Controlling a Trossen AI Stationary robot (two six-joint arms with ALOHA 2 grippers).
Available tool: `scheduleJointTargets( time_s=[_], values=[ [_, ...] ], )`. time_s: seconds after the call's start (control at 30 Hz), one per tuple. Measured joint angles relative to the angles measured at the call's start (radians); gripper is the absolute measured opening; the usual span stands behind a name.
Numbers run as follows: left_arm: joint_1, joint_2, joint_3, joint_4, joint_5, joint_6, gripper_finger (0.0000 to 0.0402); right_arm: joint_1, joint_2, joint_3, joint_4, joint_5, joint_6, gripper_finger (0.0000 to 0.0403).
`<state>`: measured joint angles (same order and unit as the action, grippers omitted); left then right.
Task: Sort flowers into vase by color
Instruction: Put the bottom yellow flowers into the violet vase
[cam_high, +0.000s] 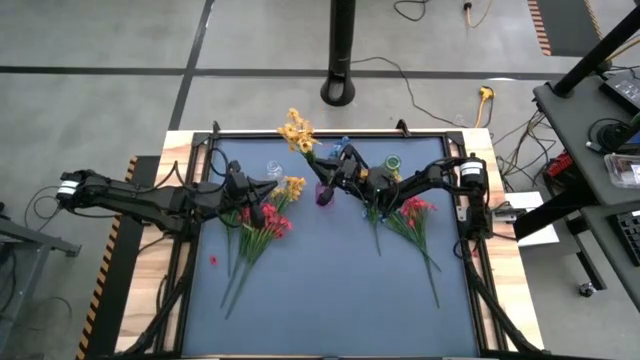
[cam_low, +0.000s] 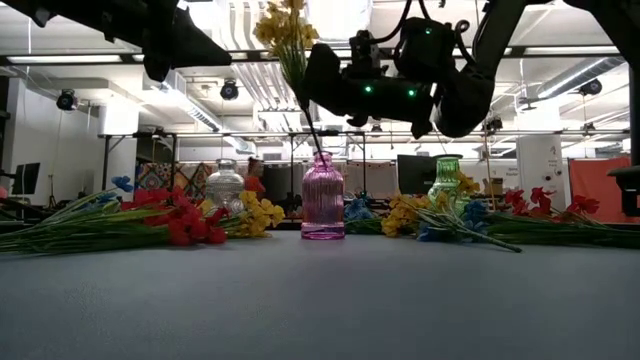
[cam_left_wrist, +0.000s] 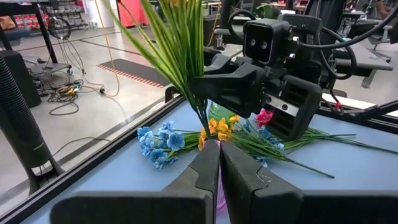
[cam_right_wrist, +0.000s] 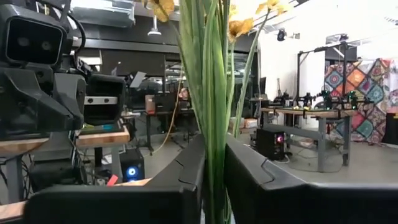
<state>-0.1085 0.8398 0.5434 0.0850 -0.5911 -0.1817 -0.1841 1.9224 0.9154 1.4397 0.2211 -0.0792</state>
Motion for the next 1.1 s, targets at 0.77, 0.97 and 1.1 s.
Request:
scheduleJointTargets(
  time_s=[0.77,0.97,1.1],
  values=[
    [-0.002,0.000,0.000,-0.061,0.005,-0.059,0.0000,0.005,-0.232,-0.025,-0.560,0.044,0.000,0.0247],
    [-0.002,0.000,0.000,-0.073,0.047,-0.097,0.0000,0.008,-0.363,-0.026,-0.864,0.043,0.044,0.0277],
    [-0.002,0.002,0.001,-0.106,0.103,-0.114,0.0000,0.008,-0.452,-0.026,-1.060,0.042,0.091,0.0289]
  ],
)
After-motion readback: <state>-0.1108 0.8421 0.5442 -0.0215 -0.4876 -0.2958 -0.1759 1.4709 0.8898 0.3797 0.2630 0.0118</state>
